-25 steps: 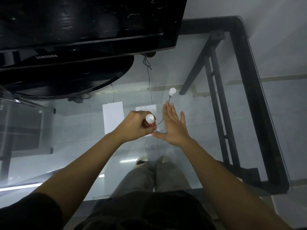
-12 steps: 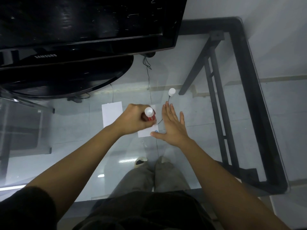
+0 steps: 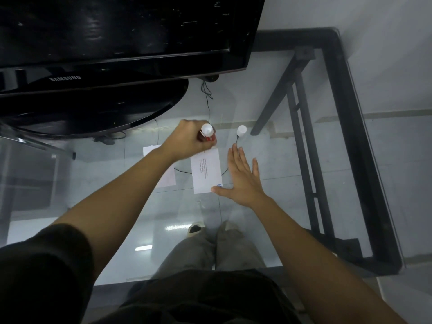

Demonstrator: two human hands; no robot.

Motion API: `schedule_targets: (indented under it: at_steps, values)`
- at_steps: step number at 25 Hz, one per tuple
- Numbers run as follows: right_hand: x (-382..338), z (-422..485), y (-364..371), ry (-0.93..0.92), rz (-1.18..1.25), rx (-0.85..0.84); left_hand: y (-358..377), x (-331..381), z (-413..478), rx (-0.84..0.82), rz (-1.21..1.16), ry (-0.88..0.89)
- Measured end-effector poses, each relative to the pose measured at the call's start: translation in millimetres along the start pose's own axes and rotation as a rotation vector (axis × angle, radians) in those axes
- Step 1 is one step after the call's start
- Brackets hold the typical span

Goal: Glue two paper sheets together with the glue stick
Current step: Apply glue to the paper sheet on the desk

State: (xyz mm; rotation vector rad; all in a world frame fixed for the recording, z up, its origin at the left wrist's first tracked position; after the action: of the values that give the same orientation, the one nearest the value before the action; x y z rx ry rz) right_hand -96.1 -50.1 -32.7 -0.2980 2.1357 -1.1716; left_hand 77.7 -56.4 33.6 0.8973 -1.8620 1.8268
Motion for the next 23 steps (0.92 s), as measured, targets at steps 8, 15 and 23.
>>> schedule_targets:
  at_steps: [8, 15, 23]
  values:
    - [1.9, -0.4, 1.3, -0.011, -0.016, 0.019, 5.9, -9.9, -51.8, -0.114, -0.064, -0.009]
    - [2.0, 1.1, 1.4, -0.006, -0.006, 0.012, 6.7, -15.4, -35.6, -0.139, -0.011, -0.002]
    - [1.8, 2.0, 2.3, -0.004, -0.005, 0.014, -1.3, -13.4, -50.2, -0.035, -0.105, -0.013]
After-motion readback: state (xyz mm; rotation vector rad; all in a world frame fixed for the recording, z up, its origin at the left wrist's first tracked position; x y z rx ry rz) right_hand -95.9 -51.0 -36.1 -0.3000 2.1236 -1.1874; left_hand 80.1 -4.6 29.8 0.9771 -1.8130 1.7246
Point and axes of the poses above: each hand's wrist, its own z-axis towards the middle knuckle, its own y-axis out of the palm, x = y × z, the point moved 4 cm from there along z, towards the middle knuckle, and after that the axes turned 4 degrees about x, right-handed, at the moved point
